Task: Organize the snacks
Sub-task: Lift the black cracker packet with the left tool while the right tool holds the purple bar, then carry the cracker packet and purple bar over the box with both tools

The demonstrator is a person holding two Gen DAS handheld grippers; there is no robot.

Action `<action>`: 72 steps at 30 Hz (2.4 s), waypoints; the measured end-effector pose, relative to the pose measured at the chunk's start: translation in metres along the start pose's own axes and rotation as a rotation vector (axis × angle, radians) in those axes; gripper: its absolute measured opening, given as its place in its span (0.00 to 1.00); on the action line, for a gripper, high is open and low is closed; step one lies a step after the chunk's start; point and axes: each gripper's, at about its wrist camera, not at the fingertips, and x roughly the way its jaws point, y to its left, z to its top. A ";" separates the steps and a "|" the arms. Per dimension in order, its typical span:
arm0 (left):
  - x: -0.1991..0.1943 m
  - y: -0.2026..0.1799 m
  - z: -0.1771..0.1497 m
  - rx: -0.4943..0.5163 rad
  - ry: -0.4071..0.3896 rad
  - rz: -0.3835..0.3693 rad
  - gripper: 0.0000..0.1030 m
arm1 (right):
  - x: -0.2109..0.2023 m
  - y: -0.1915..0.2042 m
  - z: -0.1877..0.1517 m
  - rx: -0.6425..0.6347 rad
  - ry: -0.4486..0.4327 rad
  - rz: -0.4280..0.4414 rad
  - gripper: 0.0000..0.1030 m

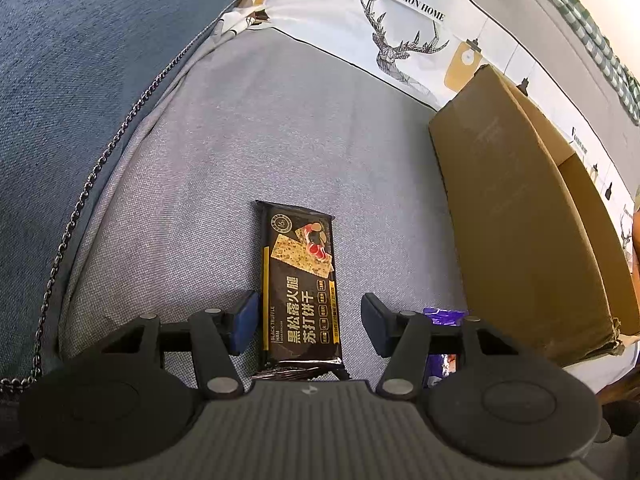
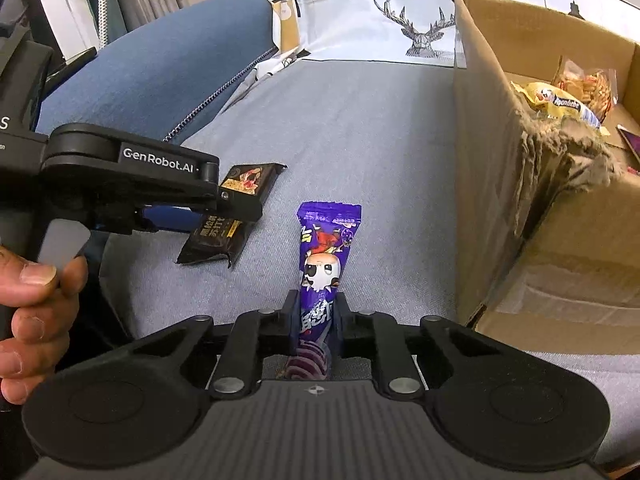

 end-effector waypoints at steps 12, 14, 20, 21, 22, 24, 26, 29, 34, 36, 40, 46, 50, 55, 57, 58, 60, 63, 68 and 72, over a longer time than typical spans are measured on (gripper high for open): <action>0.000 0.000 -0.001 0.003 -0.001 0.001 0.60 | 0.002 0.001 -0.001 -0.003 0.017 0.002 0.17; 0.000 0.000 -0.001 0.003 0.000 0.001 0.60 | 0.002 0.001 -0.001 -0.004 0.017 0.002 0.17; 0.001 -0.002 -0.001 0.009 0.000 0.003 0.61 | 0.003 0.000 -0.002 -0.005 0.020 0.002 0.18; 0.001 -0.002 -0.001 0.009 0.000 0.003 0.61 | 0.004 0.001 -0.002 -0.005 0.022 0.003 0.18; 0.001 -0.002 -0.001 0.010 0.000 0.003 0.61 | 0.004 0.000 -0.002 -0.007 0.023 0.003 0.18; 0.001 -0.002 -0.001 0.011 0.000 0.003 0.61 | 0.004 0.001 -0.003 -0.012 0.023 0.001 0.18; 0.002 -0.002 -0.001 0.013 0.000 0.004 0.61 | 0.004 0.001 -0.003 -0.014 0.023 -0.001 0.18; 0.002 -0.002 -0.001 0.016 0.000 0.006 0.61 | 0.004 0.001 -0.003 -0.014 0.023 -0.001 0.18; 0.003 -0.005 -0.002 0.028 -0.001 0.015 0.61 | 0.004 0.002 -0.003 -0.034 0.022 -0.008 0.17; 0.003 -0.006 -0.002 0.041 -0.001 0.023 0.60 | 0.003 0.004 -0.003 -0.042 0.017 -0.015 0.16; 0.004 -0.010 -0.004 0.069 -0.002 0.042 0.57 | 0.001 0.003 -0.002 -0.036 0.007 -0.023 0.15; 0.003 -0.009 -0.005 0.072 -0.004 0.041 0.39 | -0.005 0.003 0.001 -0.028 -0.015 -0.027 0.15; -0.001 -0.011 -0.007 0.078 -0.026 0.039 0.38 | -0.012 0.004 0.005 -0.027 -0.048 -0.028 0.15; -0.014 -0.010 -0.011 0.061 -0.088 0.004 0.35 | -0.024 0.003 0.008 -0.023 -0.092 -0.022 0.15; -0.021 -0.010 -0.014 0.054 -0.126 -0.012 0.34 | -0.030 0.004 0.012 -0.020 -0.118 -0.018 0.15; -0.024 -0.010 -0.015 0.052 -0.141 -0.016 0.33 | -0.034 0.004 0.014 -0.021 -0.136 -0.014 0.15; -0.028 -0.010 -0.017 0.051 -0.156 -0.022 0.31 | -0.042 0.006 0.018 -0.030 -0.169 -0.005 0.15; -0.025 -0.015 -0.017 0.057 -0.143 -0.008 0.30 | -0.051 0.009 0.020 -0.054 -0.213 0.005 0.15; -0.020 -0.018 -0.017 0.067 -0.131 0.011 0.29 | -0.058 0.012 0.021 -0.082 -0.253 0.015 0.15; -0.007 -0.022 -0.018 0.085 -0.070 0.077 0.48 | -0.060 0.006 0.023 -0.069 -0.256 0.028 0.15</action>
